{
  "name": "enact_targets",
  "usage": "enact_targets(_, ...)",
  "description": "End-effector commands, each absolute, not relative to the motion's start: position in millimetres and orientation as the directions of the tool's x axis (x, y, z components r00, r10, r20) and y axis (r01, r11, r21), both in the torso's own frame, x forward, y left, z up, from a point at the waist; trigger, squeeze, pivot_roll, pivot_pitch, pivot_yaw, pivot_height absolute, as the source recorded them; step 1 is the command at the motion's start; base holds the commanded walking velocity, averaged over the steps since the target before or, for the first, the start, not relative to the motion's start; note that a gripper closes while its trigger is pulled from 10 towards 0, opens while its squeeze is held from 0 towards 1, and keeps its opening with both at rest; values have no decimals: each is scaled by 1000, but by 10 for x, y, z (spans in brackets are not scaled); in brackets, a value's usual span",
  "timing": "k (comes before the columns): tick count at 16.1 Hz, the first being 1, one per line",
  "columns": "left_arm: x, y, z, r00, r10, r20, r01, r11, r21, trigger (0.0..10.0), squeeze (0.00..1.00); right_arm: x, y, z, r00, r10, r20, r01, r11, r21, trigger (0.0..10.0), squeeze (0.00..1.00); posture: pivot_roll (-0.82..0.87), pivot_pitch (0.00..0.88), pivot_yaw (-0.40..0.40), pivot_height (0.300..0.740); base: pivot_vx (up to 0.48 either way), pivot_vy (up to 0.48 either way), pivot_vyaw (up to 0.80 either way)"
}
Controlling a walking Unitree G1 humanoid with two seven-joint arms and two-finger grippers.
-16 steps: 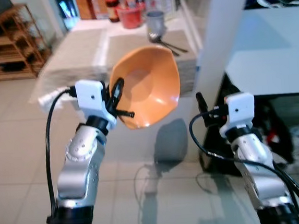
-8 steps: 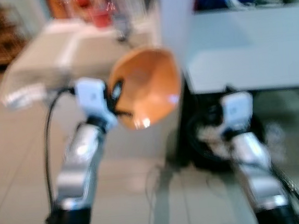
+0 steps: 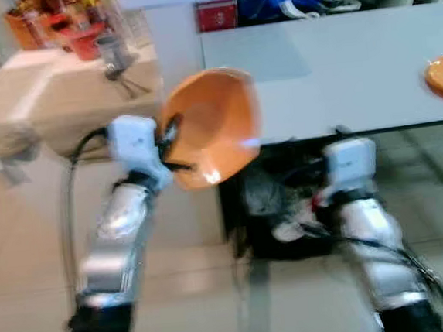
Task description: Setting the table
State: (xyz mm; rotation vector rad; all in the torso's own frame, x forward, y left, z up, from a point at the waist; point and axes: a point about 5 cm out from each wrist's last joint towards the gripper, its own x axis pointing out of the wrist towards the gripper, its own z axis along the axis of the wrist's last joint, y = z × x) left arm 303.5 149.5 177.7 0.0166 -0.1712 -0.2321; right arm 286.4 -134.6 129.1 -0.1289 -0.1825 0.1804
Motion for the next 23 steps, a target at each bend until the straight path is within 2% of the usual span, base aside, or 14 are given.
enact_targets(1,3045,1419,1899,944,-249,217,246,968,42,0,0,2880,-1431,1327,969,170,177,-142,977,-162,10000,0,-112,0,65,740,322,-352,0)
enact_targets(7,3042,1345,1935,931,-282,231,272,959,75,0,0,2885,-1444,1325,970,166,176,-138,977,-161,10000,0,-116,0,69,740,323,-352,0)
enact_targets(14,3073,1415,1837,955,-235,182,225,972,71,0,0,2881,-1434,1283,972,175,156,-150,975,-161,10000,0,-114,0,70,740,324,-350,0)
enact_targets(19,2993,1481,1636,972,-210,105,209,978,20,0,0,2864,-1430,1221,976,176,127,-157,977,-146,10000,0,-114,0,76,740,322,-352,0)
enact_targets(23,3004,1463,1658,972,-209,111,209,978,15,0,0,2858,-1429,1210,976,178,124,-159,976,-149,10000,0,-115,0,77,740,323,-351,0)
